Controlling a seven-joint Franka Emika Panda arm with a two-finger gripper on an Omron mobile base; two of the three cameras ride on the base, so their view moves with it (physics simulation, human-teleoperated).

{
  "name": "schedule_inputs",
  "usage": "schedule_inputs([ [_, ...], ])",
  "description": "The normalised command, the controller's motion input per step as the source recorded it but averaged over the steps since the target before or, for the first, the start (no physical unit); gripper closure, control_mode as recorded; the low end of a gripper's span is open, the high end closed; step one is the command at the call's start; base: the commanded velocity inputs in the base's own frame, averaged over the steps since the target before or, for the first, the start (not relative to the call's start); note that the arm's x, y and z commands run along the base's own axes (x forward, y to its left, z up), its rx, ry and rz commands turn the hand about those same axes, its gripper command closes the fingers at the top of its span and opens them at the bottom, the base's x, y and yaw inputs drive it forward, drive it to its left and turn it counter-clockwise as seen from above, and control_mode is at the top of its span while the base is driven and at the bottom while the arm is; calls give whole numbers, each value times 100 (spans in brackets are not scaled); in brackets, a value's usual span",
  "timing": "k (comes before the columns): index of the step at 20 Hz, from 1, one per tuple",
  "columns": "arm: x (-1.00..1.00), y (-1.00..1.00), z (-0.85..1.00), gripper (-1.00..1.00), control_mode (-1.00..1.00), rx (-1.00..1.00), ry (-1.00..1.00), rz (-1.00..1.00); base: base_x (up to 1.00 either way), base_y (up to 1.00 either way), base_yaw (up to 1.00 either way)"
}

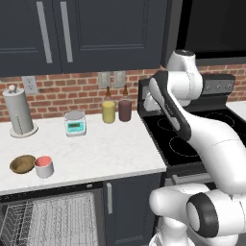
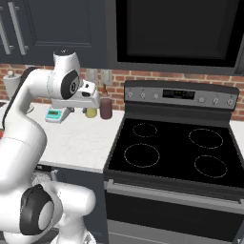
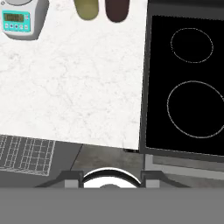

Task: Pick up the cup and bowl from the counter, place them in the dishwasher, and close the dishwasher door.

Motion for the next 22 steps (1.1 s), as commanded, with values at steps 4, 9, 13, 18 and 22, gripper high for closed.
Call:
schedule_inputs([
  [4,-23,4,0,-100,-100,0,-1,3,0,0,0],
  [9,-85,0,0,-100,-100,-1,-11,1,0,0,0],
  [13,-100,0,0,-100,-100,-1,-26,0,0,0,0],
  [18,-95,0,0,-100,-100,0,-10,0,0,0,0],
  [22,-85,0,0,-100,-100,0,-4,0,0,0,0],
])
